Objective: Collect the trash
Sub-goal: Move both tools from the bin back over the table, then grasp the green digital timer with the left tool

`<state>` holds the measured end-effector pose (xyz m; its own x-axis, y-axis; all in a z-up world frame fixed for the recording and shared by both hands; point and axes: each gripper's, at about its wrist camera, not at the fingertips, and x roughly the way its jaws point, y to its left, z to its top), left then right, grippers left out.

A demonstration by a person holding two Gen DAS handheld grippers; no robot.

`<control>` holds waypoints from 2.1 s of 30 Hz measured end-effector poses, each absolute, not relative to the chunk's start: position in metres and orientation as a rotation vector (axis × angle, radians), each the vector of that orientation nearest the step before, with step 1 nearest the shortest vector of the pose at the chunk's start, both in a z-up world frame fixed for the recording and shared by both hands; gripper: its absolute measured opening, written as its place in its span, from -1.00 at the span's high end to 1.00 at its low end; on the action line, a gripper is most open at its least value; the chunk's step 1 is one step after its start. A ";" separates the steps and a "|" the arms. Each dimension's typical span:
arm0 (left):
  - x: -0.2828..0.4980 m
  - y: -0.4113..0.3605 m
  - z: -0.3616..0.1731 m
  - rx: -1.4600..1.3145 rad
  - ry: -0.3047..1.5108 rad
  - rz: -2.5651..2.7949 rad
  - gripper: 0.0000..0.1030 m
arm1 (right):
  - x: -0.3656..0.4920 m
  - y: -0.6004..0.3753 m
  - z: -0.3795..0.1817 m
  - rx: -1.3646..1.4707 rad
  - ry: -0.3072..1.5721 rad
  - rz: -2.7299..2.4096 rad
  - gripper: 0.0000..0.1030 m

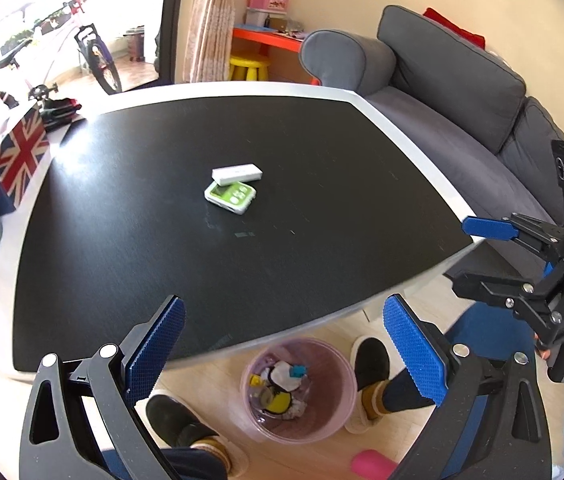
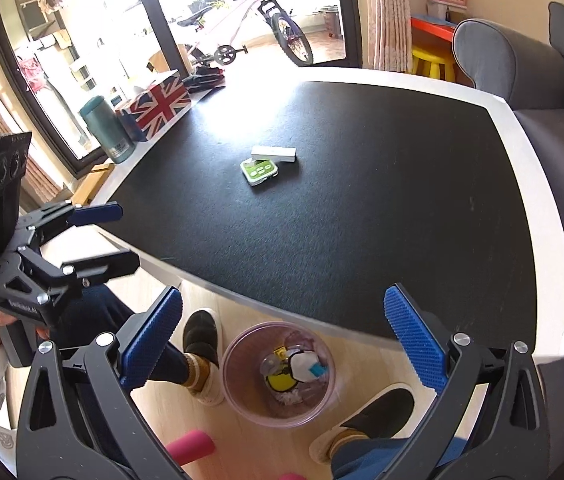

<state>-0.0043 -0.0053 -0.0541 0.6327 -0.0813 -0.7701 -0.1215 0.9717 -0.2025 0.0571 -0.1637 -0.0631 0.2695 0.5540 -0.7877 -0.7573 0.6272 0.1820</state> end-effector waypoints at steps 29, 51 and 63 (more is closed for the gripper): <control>0.125 0.039 -0.095 -0.138 1.019 0.018 -0.85 | 0.112 -0.139 -0.071 -0.272 1.005 0.859 -0.93; 0.137 0.035 -0.123 -0.073 1.028 0.069 -0.16 | 0.118 -0.137 -0.080 -0.253 1.032 0.854 -0.93; 0.136 0.037 -0.116 -0.085 1.039 0.048 0.06 | 0.119 -0.130 -0.079 -0.262 1.023 0.862 -0.93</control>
<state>0.1363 0.0373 -0.1160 0.5065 -0.0005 -0.8622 -0.0799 0.9957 -0.0476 0.1192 -0.1299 -0.0794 0.2356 0.5043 -0.8308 -0.7336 0.6530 0.1883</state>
